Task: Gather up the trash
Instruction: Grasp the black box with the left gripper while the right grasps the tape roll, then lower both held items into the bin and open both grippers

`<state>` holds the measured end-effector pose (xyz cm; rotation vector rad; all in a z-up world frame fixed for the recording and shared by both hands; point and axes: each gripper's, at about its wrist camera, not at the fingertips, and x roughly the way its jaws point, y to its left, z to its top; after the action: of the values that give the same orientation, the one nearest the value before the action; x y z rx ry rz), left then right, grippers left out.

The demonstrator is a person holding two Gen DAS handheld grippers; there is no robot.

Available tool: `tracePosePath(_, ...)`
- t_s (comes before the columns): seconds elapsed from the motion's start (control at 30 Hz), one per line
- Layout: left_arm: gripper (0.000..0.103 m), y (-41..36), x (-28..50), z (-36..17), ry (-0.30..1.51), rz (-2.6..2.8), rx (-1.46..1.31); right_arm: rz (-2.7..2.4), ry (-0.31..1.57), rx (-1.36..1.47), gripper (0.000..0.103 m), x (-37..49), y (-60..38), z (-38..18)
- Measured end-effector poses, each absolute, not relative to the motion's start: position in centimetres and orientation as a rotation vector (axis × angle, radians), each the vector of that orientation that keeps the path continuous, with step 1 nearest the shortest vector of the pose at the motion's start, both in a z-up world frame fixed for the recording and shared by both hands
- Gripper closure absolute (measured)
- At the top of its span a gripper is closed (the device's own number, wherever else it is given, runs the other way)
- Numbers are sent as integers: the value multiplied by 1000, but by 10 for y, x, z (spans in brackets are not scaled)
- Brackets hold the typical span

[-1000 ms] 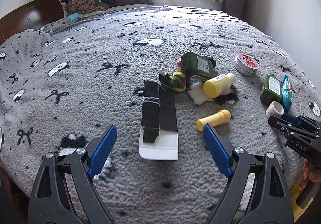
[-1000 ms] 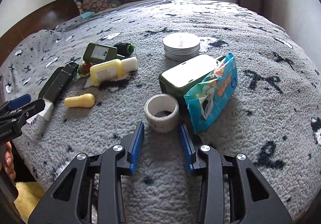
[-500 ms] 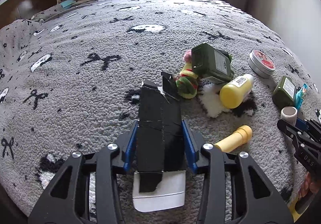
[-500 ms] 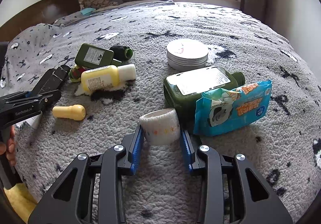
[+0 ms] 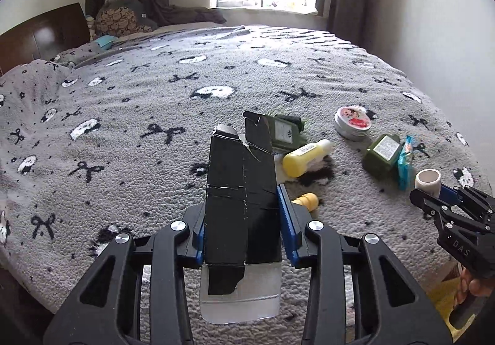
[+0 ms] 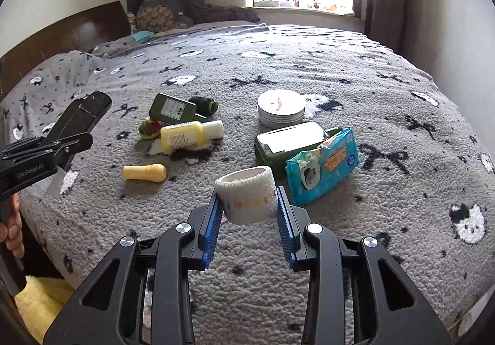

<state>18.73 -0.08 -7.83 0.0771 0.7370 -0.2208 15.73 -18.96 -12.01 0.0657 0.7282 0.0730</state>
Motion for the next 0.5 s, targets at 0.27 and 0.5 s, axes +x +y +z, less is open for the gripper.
tracePosePath(0.27, 68, -18, 130, -51, 675, -272, 77, 56, 673, 46, 68, 111, -195, -93)
tracePosePath(0.5, 68, -26, 79, -47, 648, -309, 76, 70, 649, 27, 68, 70, -195, -82)
